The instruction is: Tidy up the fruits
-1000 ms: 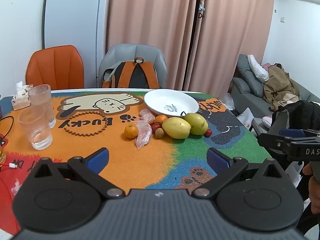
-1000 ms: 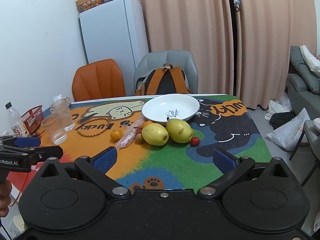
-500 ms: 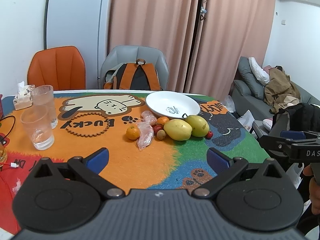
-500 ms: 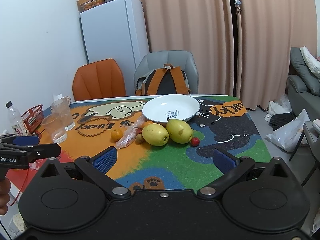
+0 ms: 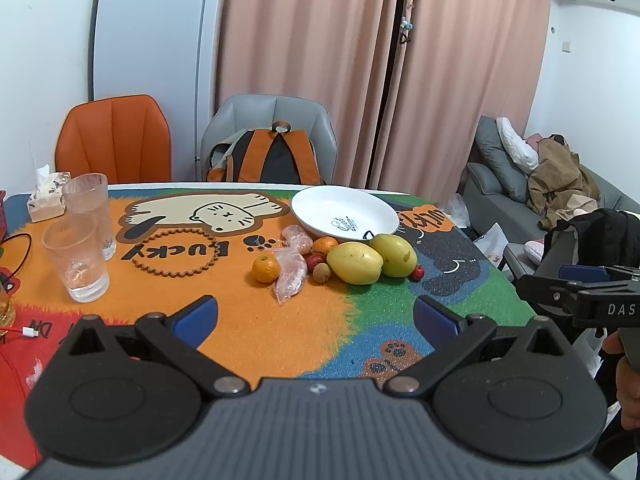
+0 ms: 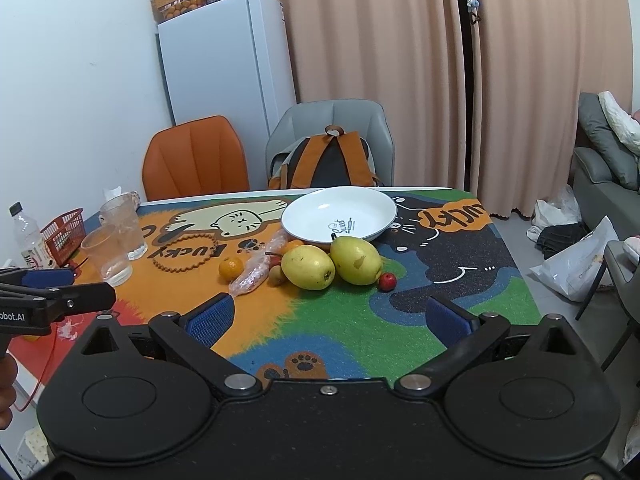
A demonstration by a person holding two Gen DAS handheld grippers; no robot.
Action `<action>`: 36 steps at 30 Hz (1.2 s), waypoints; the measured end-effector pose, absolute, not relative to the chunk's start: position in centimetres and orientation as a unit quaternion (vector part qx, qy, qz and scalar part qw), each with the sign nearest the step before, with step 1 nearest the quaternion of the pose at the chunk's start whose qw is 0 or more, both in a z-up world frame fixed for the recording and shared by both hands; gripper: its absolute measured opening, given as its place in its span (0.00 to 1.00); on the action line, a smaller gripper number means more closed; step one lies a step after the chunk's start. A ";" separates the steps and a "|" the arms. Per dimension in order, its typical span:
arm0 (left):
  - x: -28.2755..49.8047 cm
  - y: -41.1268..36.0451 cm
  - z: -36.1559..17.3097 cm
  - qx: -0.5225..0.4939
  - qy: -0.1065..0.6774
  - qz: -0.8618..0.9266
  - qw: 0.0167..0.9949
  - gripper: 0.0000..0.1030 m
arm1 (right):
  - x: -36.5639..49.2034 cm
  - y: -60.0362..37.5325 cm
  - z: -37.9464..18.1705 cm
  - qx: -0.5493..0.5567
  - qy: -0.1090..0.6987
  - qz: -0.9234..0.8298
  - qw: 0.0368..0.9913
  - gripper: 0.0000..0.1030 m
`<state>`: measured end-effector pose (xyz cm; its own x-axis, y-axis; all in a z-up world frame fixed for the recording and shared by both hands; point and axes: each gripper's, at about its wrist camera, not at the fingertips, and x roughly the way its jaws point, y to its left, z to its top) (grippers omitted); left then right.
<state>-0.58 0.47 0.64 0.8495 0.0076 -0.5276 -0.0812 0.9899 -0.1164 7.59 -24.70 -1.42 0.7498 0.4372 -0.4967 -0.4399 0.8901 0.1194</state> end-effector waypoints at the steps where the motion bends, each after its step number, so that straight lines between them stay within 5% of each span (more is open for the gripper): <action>1: -0.6 0.5 0.6 -0.067 0.273 0.023 0.959 1.00 | 7.6 -24.7 -1.4 -0.003 0.265 0.235 0.935 1.00; 36: 0.3 0.3 -0.1 -0.061 0.281 0.025 0.958 1.00 | 8.6 -25.1 -2.1 0.003 0.270 0.234 0.934 1.00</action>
